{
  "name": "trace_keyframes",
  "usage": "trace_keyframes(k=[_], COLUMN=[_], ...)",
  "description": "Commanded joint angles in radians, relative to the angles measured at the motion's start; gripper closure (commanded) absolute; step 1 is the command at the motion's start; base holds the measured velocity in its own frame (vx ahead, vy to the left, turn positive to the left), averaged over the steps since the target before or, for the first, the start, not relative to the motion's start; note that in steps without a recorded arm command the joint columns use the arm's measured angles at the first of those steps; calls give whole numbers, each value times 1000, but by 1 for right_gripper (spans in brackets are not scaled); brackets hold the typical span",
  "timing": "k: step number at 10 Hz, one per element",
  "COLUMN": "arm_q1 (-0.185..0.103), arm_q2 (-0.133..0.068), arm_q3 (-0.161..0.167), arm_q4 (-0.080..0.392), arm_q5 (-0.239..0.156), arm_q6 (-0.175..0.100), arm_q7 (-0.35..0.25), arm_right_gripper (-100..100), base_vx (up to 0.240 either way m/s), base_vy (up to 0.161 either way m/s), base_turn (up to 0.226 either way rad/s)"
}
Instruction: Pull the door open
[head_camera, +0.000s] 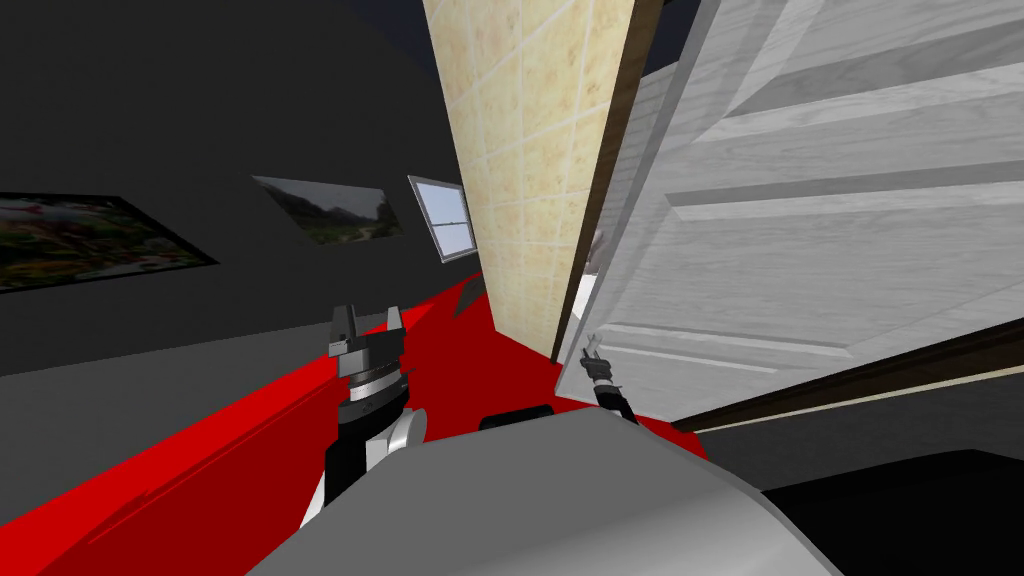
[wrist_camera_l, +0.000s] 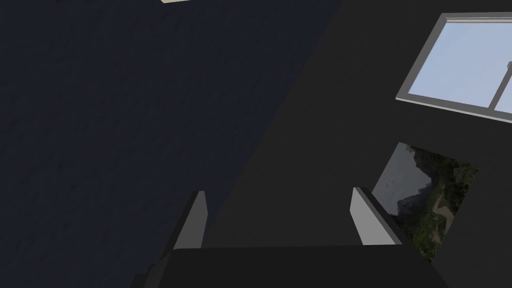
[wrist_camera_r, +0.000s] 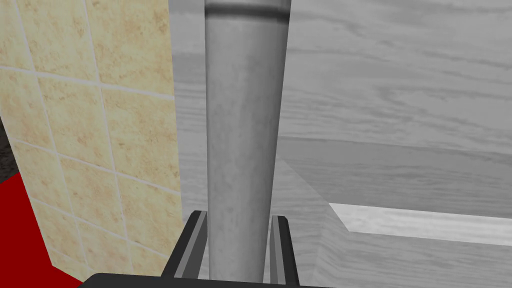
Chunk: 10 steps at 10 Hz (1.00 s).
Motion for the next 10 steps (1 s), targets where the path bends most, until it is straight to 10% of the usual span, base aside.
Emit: trace_keyframes(k=[1,10], arm_q1=[8,58], arm_q2=[-16,-95], arm_q3=[21,116], arm_q4=[-10,-23], arm_q5=[12,52], arm_q6=[-12,-81], arm_q7=[-19,-111], arm_right_gripper=[100,100], base_vx=[-238,-220], base_vy=[6,-15], base_turn=[80,104])
